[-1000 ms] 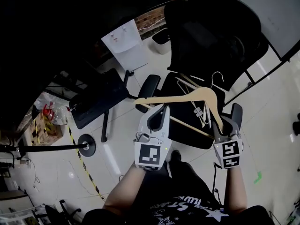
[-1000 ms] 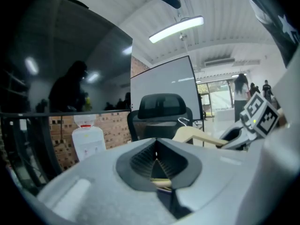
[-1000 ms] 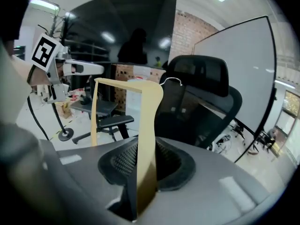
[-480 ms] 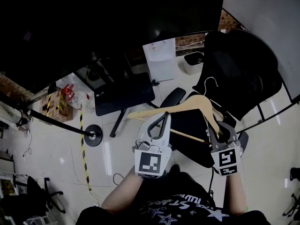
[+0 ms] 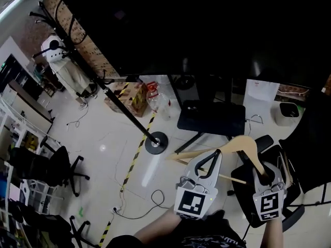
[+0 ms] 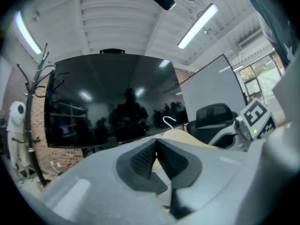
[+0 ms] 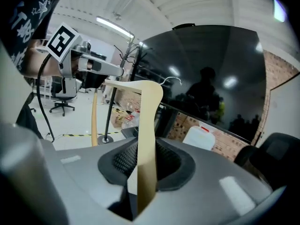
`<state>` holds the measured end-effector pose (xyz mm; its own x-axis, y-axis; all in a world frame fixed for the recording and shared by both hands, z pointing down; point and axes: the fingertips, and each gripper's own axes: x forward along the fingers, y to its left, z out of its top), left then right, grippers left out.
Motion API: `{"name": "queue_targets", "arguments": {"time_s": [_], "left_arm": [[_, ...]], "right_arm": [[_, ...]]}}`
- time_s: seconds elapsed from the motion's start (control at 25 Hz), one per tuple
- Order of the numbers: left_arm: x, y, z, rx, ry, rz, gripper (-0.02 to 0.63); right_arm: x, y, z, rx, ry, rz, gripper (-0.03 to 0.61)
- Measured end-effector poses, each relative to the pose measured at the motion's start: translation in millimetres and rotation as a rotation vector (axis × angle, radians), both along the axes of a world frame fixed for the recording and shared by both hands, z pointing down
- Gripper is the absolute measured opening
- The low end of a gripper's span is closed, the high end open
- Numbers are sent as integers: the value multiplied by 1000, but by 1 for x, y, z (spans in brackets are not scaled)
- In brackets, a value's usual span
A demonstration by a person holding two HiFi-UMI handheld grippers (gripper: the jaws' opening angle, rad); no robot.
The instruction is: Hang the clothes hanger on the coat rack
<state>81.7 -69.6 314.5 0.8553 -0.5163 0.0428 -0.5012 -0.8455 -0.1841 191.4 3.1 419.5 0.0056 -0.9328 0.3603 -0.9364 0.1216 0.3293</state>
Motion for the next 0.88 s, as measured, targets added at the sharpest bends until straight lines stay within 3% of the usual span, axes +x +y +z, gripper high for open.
{"name": "queue_targets", "arguments": {"time_s": [0.2, 0.52, 0.72, 0.88], "left_arm": [[-71, -38, -20, 47, 24, -138, 5], [-218, -102, -46, 76, 99, -391, 5], [-289, -138, -57, 105, 123, -468, 5], [-339, -162, -58, 119, 127, -507, 5]], "right_arm": [[-73, -74, -14, 35, 26, -212, 87], [-211, -186, -44, 122, 71, -511, 87], [-283, -246, -80, 167, 188, -587, 87], [-332, -283, -96, 211, 210, -605, 87]]}}
